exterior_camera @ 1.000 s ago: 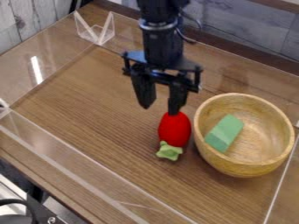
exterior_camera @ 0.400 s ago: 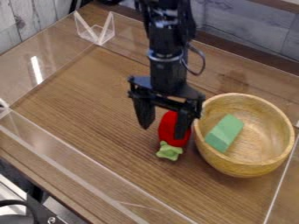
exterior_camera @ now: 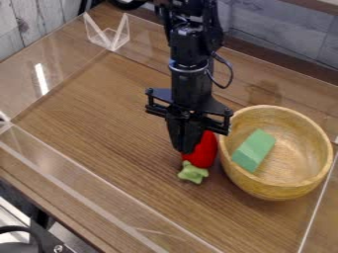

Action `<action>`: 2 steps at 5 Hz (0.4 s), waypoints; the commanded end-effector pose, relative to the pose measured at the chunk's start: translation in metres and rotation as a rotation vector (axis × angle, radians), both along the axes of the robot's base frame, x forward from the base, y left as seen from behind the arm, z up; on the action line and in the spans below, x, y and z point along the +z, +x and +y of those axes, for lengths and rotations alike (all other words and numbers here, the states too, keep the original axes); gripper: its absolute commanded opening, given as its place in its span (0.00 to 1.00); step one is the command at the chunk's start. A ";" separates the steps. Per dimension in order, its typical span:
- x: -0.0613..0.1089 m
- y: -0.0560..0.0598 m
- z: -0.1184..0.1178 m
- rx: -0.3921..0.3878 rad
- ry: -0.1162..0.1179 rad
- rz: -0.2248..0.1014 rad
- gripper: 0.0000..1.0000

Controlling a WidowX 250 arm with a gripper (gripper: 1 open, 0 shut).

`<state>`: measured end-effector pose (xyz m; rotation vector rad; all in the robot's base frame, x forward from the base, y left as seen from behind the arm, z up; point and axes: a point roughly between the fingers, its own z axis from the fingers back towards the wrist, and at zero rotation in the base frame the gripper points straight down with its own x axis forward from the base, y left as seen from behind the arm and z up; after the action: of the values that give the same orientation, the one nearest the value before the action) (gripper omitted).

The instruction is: Move the red fruit to the left

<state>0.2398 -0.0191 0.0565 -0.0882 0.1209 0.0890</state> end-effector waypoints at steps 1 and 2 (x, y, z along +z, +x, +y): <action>0.021 0.007 0.005 0.007 -0.005 -0.054 0.00; 0.036 0.009 0.009 0.019 -0.018 -0.073 0.00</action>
<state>0.2392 -0.0111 0.0781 -0.1094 0.1115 0.1041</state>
